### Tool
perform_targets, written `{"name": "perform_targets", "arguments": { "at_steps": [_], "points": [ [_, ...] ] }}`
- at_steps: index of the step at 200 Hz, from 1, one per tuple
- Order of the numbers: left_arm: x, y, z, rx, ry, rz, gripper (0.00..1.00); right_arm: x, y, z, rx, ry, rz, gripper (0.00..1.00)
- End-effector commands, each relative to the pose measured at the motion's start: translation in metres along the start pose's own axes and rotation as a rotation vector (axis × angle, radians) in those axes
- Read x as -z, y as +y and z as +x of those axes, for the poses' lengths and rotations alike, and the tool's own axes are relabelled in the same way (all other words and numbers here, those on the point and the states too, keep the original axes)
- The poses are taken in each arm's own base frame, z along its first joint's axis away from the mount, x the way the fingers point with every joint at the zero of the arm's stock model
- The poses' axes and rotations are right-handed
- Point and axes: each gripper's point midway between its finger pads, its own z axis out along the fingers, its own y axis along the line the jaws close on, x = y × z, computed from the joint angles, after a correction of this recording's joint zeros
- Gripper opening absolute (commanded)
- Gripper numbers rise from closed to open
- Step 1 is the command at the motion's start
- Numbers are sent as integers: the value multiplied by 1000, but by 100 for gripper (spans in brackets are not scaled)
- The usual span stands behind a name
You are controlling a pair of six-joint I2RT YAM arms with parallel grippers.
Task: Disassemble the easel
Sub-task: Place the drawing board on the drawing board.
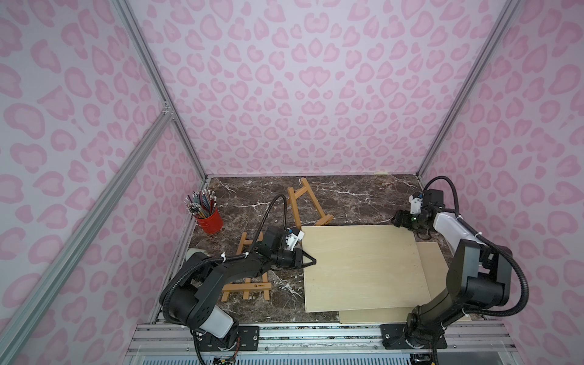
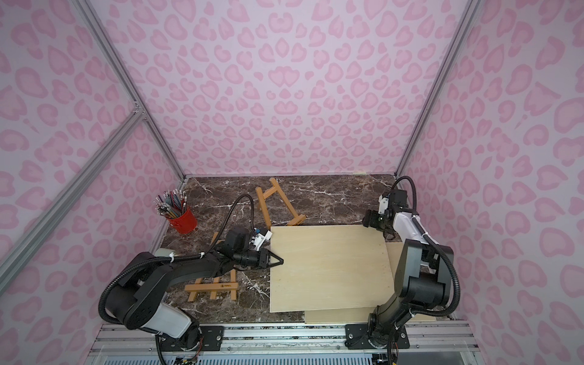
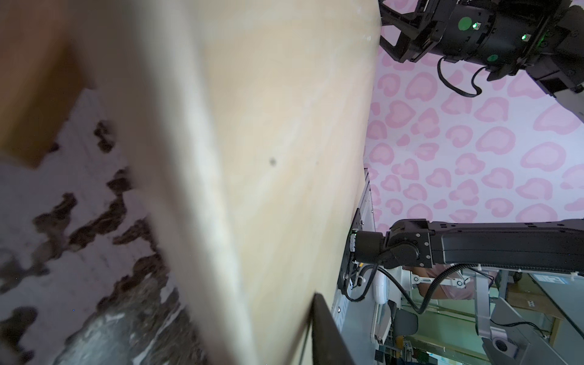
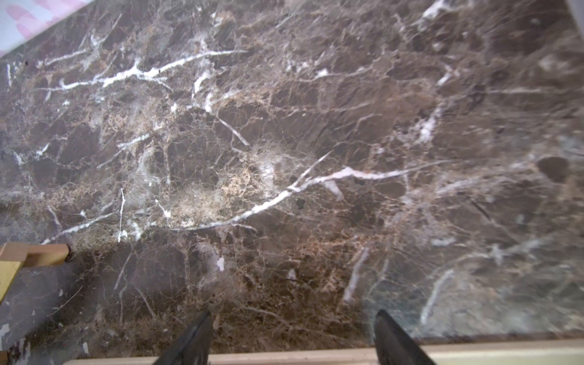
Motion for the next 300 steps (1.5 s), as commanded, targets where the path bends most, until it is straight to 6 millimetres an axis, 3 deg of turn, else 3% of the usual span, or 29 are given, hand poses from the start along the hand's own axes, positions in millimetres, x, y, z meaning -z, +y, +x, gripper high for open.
{"name": "perform_targets", "arguments": {
  "at_steps": [1, 66, 131, 217, 300],
  "points": [
    [-6, 35, -10, -45, -86, -201, 2, 12, 14, 14, -41, 46, -85, 82],
    [-32, 33, -4, -34, -34, -205, 2, 37, -2, -5, -50, -50, 1, 85],
    [-57, 27, 6, -13, 2, -187, 2, 59, 8, -33, -36, -149, -2, 86],
    [-84, 29, 15, 29, -25, -222, 2, 11, 80, -11, 107, -58, -105, 86],
    [-101, 31, 16, 36, -31, -245, 2, -1, 87, 10, 127, -23, -129, 86]
  ]
}}
